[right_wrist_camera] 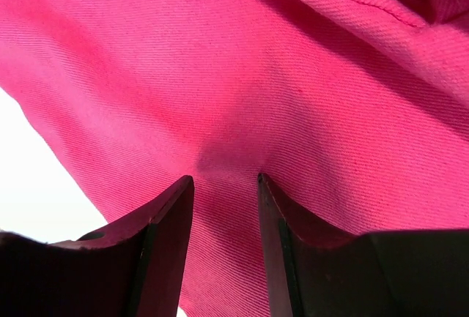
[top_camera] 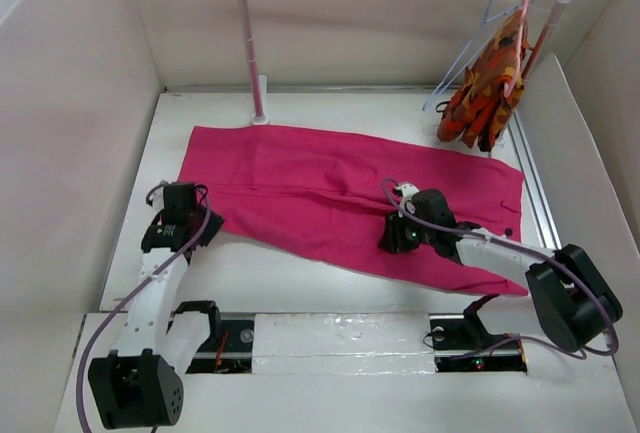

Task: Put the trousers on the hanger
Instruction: Flatten out the trousers at the center of the board.

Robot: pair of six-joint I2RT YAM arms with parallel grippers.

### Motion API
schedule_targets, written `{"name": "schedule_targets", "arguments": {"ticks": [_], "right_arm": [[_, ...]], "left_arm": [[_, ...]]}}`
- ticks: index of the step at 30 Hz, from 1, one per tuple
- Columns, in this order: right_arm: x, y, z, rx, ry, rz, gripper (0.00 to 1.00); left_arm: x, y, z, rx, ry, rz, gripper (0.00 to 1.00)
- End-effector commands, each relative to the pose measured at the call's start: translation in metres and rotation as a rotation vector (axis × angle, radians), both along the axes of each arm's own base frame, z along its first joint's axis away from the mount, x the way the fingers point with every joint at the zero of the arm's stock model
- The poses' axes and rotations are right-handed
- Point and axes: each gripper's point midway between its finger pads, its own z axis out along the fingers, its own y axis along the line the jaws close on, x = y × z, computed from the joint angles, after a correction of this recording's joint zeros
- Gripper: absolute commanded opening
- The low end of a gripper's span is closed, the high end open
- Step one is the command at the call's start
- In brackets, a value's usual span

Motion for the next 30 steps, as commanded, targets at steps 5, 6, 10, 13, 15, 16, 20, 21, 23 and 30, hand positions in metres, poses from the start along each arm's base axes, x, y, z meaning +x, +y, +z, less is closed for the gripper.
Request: {"name": "schedule_targets", "arguments": {"ticks": [5, 6, 10, 13, 15, 16, 20, 21, 23, 30], "right_arm": [[-0.020, -0.031, 0.001, -0.113, 0.040, 0.000, 0.47], [-0.019, -0.031, 0.007, -0.110, 0.026, 0.004, 0.48], [-0.022, -0.031, 0.039, -0.098, -0.026, 0.042, 0.54], [-0.022, -0.028, 0.059, -0.089, -0.055, 0.080, 0.57], [-0.021, -0.024, 0.075, -0.065, -0.098, 0.112, 0.52], [-0.023, -0.023, 0.078, -0.056, -0.102, 0.129, 0.35], [-0.033, -0.017, 0.095, -0.016, -0.178, 0.227, 0.00], [-0.033, -0.017, 0.095, -0.016, -0.178, 0.228, 0.00], [-0.040, -0.020, 0.096, -0.023, -0.183, 0.238, 0.01], [-0.061, -0.019, 0.118, 0.080, -0.236, 0.220, 0.33]], "left_arm": [[-0.002, 0.032, 0.058, 0.057, -0.119, 0.227, 0.14], [-0.003, 0.032, 0.058, 0.059, -0.112, 0.224, 0.15], [-0.011, 0.020, 0.036, 0.005, -0.061, 0.198, 0.60], [-0.019, 0.028, 0.029, 0.001, -0.071, 0.271, 0.74], [-0.023, 0.044, 0.029, 0.043, -0.091, 0.349, 0.73], [-0.023, 0.059, 0.027, 0.072, -0.108, 0.418, 0.71], [-0.005, 0.069, 0.009, 0.092, -0.053, 0.471, 0.46], [-0.005, 0.069, 0.009, 0.092, -0.053, 0.471, 0.46], [0.005, 0.074, -0.004, 0.121, 0.025, 0.489, 0.38], [-0.024, 0.125, -0.059, 0.107, 0.296, 0.591, 0.38]]}}
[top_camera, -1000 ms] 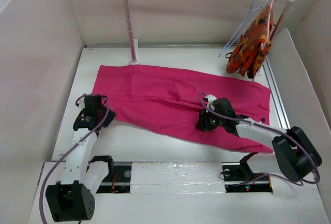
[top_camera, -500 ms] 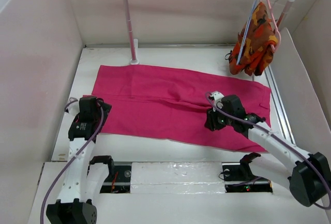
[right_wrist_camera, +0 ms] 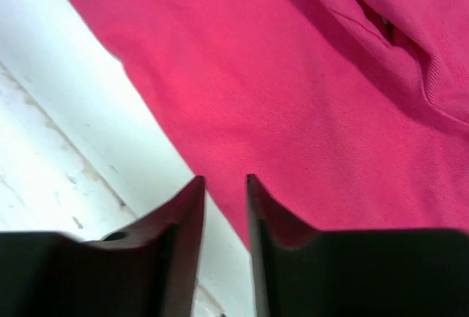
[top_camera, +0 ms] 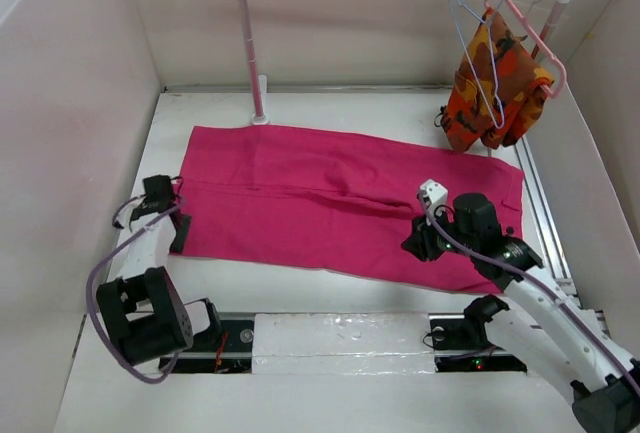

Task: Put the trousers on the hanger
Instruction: Flatten out the trousers at the center of the board, then fold the trousers at the center of the board.

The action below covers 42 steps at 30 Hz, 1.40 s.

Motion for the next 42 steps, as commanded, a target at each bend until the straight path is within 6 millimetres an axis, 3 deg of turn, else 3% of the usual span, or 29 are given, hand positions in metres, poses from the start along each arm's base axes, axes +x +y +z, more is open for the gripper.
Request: {"name": "schedule_targets", "arguments": {"ticks": [1, 3, 6, 8, 16, 18, 19, 21, 23, 24, 27, 30, 32, 34, 36, 38, 42], "right_arm": [[-0.012, 0.010, 0.010, 0.078, 0.005, 0.037, 0.37], [-0.013, 0.008, 0.006, 0.067, 0.018, 0.038, 0.38], [-0.012, 0.006, 0.002, 0.039, 0.024, 0.039, 0.38], [-0.009, 0.007, 0.001, 0.038, 0.025, 0.037, 0.38], [-0.004, 0.008, 0.001, 0.029, 0.041, 0.022, 0.39], [-0.004, 0.008, 0.002, 0.033, 0.041, 0.011, 0.38], [-0.002, 0.004, 0.001, 0.021, 0.038, -0.012, 0.39], [0.001, 0.000, 0.000, 0.007, 0.031, -0.037, 0.39], [0.003, -0.003, 0.001, 0.002, 0.030, -0.066, 0.39], [0.004, -0.004, 0.000, -0.001, 0.036, -0.082, 0.39], [0.009, -0.017, -0.009, -0.031, 0.079, -0.185, 0.40], [0.014, -0.031, -0.018, -0.042, 0.137, -0.287, 0.43], [0.015, -0.038, -0.021, -0.029, 0.177, -0.355, 0.44], [0.018, -0.053, -0.021, -0.029, 0.203, -0.448, 0.45], [0.023, -0.073, -0.017, -0.009, 0.225, -0.588, 0.45], [0.023, -0.085, -0.022, -0.004, 0.253, -0.666, 0.43], [0.017, -0.108, -0.045, -0.011, 0.348, -0.817, 0.41]], "left_arm": [[-0.016, 0.032, -0.005, -0.005, 0.011, 0.070, 0.43], [-0.031, 0.053, -0.011, -0.039, 0.009, 0.145, 0.46], [-0.040, 0.063, -0.016, -0.051, 0.002, 0.136, 0.50], [-0.033, 0.068, -0.014, -0.037, -0.021, 0.111, 0.61], [-0.027, 0.067, -0.046, -0.098, 0.022, 0.120, 0.58], [-0.022, 0.066, -0.048, -0.105, -0.004, 0.100, 0.51], [-0.021, 0.064, -0.051, -0.109, -0.011, 0.098, 0.37], [-0.021, 0.064, -0.053, -0.109, -0.015, 0.095, 0.25], [-0.017, 0.064, -0.052, -0.109, -0.027, 0.074, 0.00], [-0.019, 0.063, -0.053, -0.117, -0.013, 0.067, 0.00], [-0.007, 0.066, -0.035, -0.101, -0.067, 0.037, 0.00], [0.010, 0.057, 0.004, -0.052, -0.177, -0.011, 0.00], [0.024, 0.051, 0.041, 0.003, -0.295, -0.048, 0.00], [0.033, 0.049, 0.076, 0.034, -0.398, -0.079, 0.00], [0.041, 0.039, 0.097, 0.042, -0.434, -0.135, 0.00], [0.042, 0.038, 0.108, 0.057, -0.460, -0.148, 0.00], [0.049, 0.014, 0.126, 0.052, -0.527, -0.242, 0.00]]}}
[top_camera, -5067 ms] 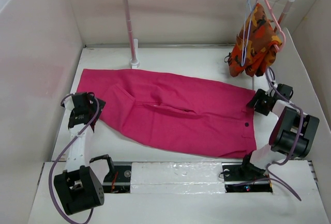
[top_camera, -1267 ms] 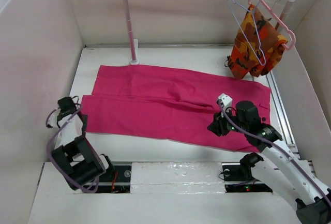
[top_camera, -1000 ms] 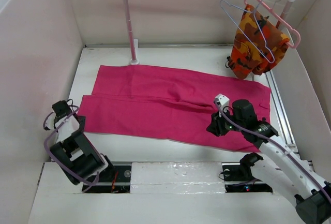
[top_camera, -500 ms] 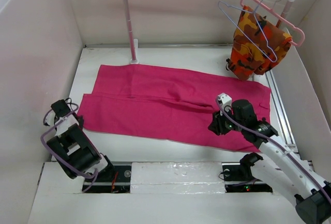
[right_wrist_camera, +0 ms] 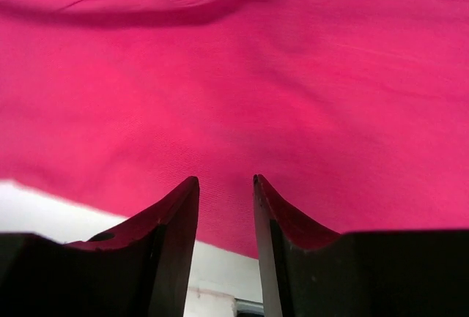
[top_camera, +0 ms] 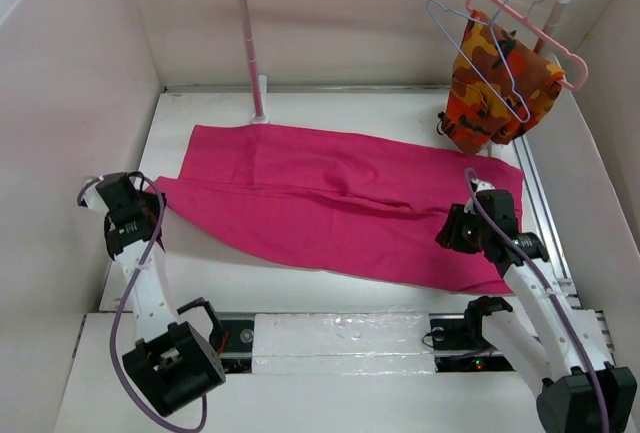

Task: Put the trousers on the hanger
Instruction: Fold the trousers at the center of the board.

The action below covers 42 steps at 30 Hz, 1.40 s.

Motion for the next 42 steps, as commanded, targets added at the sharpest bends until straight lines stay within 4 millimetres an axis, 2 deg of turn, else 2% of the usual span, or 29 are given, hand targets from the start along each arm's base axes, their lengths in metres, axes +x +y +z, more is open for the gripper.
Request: {"name": "schedule_targets", "arguments": {"ticks": [1, 3, 4, 5, 7, 8, 10, 12, 14, 15, 16, 17, 20, 21, 24, 25, 29, 30, 32, 33, 35, 38, 39, 42], "right_arm": [[-0.006, -0.029, -0.017, -0.036, 0.093, -0.195, 0.41], [-0.008, -0.055, -0.021, -0.076, 0.133, -0.309, 0.41], [-0.009, -0.078, -0.026, -0.166, 0.166, -0.378, 0.45], [-0.004, -0.094, -0.021, -0.173, 0.165, -0.449, 0.45], [-0.005, -0.115, -0.019, -0.197, 0.203, -0.553, 0.46], [-0.007, -0.124, -0.022, -0.204, 0.242, -0.605, 0.46], [-0.009, -0.157, -0.014, -0.241, 0.249, -0.754, 0.48], [-0.004, -0.182, -0.019, -0.255, 0.264, -0.836, 0.49], [0.004, -0.188, -0.028, -0.231, 0.294, -0.814, 0.52], [0.007, -0.190, -0.040, -0.223, 0.349, -0.792, 0.52], [0.012, -0.194, -0.039, -0.233, 0.365, -0.768, 0.52], [0.006, -0.199, -0.046, -0.270, 0.443, -0.768, 0.51], [0.006, -0.204, -0.053, -0.283, 0.466, -0.766, 0.51], [0.013, -0.210, -0.056, -0.273, 0.431, -0.778, 0.51], [0.026, -0.209, -0.072, -0.220, 0.422, -0.751, 0.50], [0.029, -0.206, -0.084, -0.202, 0.454, -0.720, 0.49], [0.061, -0.218, -0.083, -0.223, 0.448, -0.631, 0.46], [0.079, -0.227, -0.069, -0.234, 0.399, -0.621, 0.46], [0.107, -0.232, -0.056, -0.218, 0.300, -0.515, 0.47], [0.127, -0.241, -0.036, -0.197, 0.231, -0.502, 0.48], [0.142, -0.242, -0.018, -0.191, 0.193, -0.445, 0.50], [0.130, -0.245, 0.017, -0.220, 0.177, -0.471, 0.51], [0.107, -0.245, 0.031, -0.220, 0.170, -0.532, 0.52], [0.066, -0.243, 0.033, -0.228, 0.157, -0.637, 0.54]], "left_arm": [[0.005, -0.022, 0.021, 0.012, -0.046, -0.094, 0.00], [0.008, -0.035, 0.033, 0.024, -0.076, -0.136, 0.00], [0.012, -0.042, 0.044, 0.026, -0.105, -0.165, 0.00], [0.015, -0.050, 0.051, 0.022, -0.131, -0.191, 0.00], [0.021, -0.077, 0.073, -0.008, -0.212, -0.279, 0.00], [0.023, -0.084, 0.077, -0.019, -0.226, -0.302, 0.00], [0.023, -0.106, 0.090, -0.038, -0.275, -0.382, 0.00], [0.021, -0.112, 0.089, -0.030, -0.259, -0.404, 0.00], [0.019, -0.122, 0.087, -0.005, -0.246, -0.442, 0.00], [0.019, -0.122, 0.085, 0.002, -0.237, -0.439, 0.00], [0.018, -0.123, 0.078, -0.007, -0.224, -0.444, 0.00], [0.018, -0.125, 0.075, -0.012, -0.225, -0.452, 0.00], [0.017, -0.127, 0.072, -0.011, -0.215, -0.461, 0.00], [0.016, -0.123, 0.068, 0.001, -0.196, -0.448, 0.00], [0.014, -0.115, 0.073, 0.035, -0.183, -0.416, 0.00], [0.014, -0.114, 0.074, 0.041, -0.183, -0.407, 0.00], [0.012, -0.108, 0.069, 0.037, -0.166, -0.383, 0.00], [0.011, -0.108, 0.069, 0.038, -0.164, -0.384, 0.00], [0.010, -0.108, 0.063, 0.041, -0.150, -0.383, 0.00], [0.009, -0.107, 0.060, 0.041, -0.143, -0.379, 0.00], [0.008, -0.109, 0.052, 0.030, -0.133, -0.384, 0.00], [0.007, -0.111, 0.043, 0.018, -0.127, -0.391, 0.00], [0.006, -0.113, 0.038, 0.012, -0.121, -0.403, 0.00], [0.004, -0.113, 0.031, 0.018, -0.107, -0.404, 0.00]]}}
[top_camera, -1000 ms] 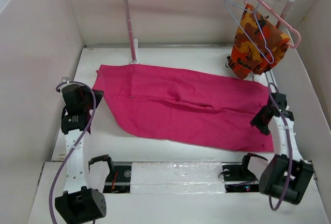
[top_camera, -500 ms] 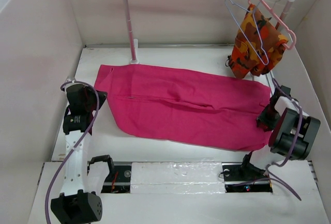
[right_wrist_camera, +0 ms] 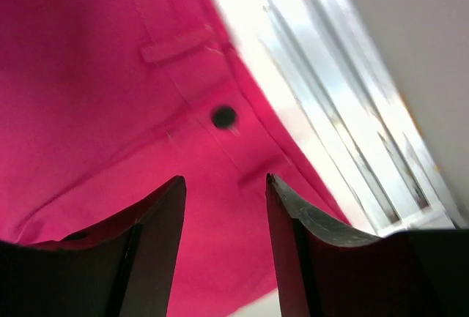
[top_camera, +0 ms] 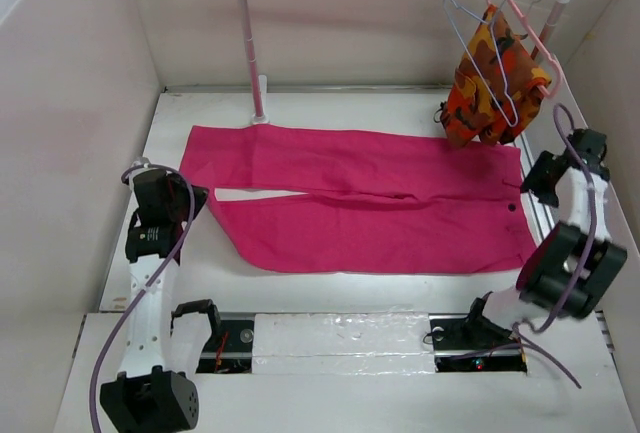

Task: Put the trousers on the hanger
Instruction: Fold the trousers at the center of the board.

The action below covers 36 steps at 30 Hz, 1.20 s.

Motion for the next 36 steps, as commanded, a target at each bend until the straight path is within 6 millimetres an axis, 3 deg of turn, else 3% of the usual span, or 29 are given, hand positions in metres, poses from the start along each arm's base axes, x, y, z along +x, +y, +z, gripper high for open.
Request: {"name": "schedule_targets", "arguments": {"ticks": [1, 2, 5, 9, 19, 22, 24, 28, 32, 36], "right_arm": [[-0.062, -0.005, 0.025, -0.056, -0.032, -0.162, 0.53], [-0.092, -0.009, -0.001, -0.023, 0.027, -0.238, 0.53], [-0.138, -0.005, -0.043, 0.071, 0.116, -0.327, 0.51], [-0.153, -0.008, -0.068, 0.106, 0.104, -0.348, 0.51], [-0.150, 0.002, -0.097, 0.205, 0.101, -0.334, 0.52], [-0.147, 0.004, -0.098, 0.223, 0.093, -0.312, 0.33], [-0.146, 0.006, -0.090, 0.217, 0.076, -0.297, 0.31], [-0.141, 0.007, -0.068, 0.187, 0.012, -0.289, 0.31], [-0.138, 0.013, -0.069, 0.211, -0.017, -0.292, 0.33], [-0.135, 0.012, -0.078, 0.220, -0.020, -0.291, 0.45]], "left_arm": [[0.000, 0.001, -0.001, 0.024, -0.022, -0.011, 0.00], [0.000, 0.001, -0.001, 0.025, -0.022, -0.012, 0.00], [0.002, 0.000, 0.004, 0.027, -0.031, -0.023, 0.00], [0.008, -0.001, 0.011, 0.025, -0.044, -0.029, 0.00], [0.006, 0.005, 0.002, 0.041, -0.029, 0.003, 0.00], [0.003, 0.007, 0.007, 0.051, -0.030, 0.011, 0.00], [0.001, 0.008, 0.007, 0.055, -0.029, 0.017, 0.00], [-0.002, 0.007, 0.002, 0.048, -0.023, 0.016, 0.00], [-0.005, 0.006, -0.001, 0.048, -0.016, 0.015, 0.00], [-0.007, 0.007, -0.007, 0.057, -0.005, 0.014, 0.00]]}}
